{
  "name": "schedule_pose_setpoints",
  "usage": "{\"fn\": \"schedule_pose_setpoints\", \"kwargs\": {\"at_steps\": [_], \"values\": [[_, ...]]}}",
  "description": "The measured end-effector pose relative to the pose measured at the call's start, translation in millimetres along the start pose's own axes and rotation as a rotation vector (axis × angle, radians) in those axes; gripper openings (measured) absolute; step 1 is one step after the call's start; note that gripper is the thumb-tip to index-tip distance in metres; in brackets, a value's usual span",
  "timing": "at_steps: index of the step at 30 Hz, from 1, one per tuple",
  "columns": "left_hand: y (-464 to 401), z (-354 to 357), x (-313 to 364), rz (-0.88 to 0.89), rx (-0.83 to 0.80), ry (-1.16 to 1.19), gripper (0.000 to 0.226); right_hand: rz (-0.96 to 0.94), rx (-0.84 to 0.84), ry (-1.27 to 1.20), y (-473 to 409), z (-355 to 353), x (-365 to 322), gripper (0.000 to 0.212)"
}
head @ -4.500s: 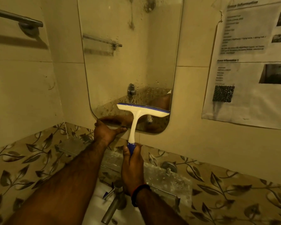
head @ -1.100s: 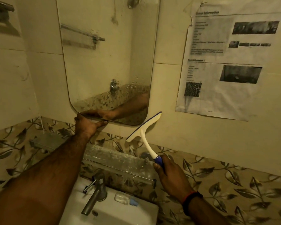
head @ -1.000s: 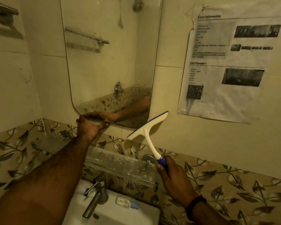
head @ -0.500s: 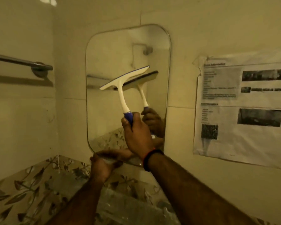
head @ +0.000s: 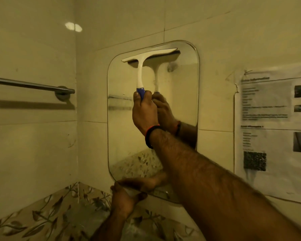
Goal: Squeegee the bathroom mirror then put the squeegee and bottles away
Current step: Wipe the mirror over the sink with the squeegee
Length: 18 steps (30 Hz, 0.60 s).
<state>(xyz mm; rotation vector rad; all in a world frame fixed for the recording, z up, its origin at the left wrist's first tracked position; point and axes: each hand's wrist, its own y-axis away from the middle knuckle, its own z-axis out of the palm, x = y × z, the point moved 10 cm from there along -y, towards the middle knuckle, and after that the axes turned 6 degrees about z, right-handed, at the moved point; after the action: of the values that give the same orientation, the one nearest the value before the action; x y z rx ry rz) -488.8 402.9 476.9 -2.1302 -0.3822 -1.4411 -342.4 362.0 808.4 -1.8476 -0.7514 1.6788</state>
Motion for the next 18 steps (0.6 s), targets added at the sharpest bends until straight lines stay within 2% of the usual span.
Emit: {"fn": "schedule_pose_setpoints", "kwargs": {"at_steps": [3, 9, 18], "values": [[2, -4, -1, -0.034, 0.036, -0.014, 0.129, -0.018, 0.012, -0.023, -11, 1, -4, 0.031], [2, -3, -1, -0.033, 0.018, -0.02, 0.13, -0.031, 0.05, -0.026, -22, 6, -14, 0.033], [8, 1, 7, -0.012, -0.023, 0.006, 0.111, 0.036, 0.032, -0.032, 8, 13, 16, 0.032]]}}
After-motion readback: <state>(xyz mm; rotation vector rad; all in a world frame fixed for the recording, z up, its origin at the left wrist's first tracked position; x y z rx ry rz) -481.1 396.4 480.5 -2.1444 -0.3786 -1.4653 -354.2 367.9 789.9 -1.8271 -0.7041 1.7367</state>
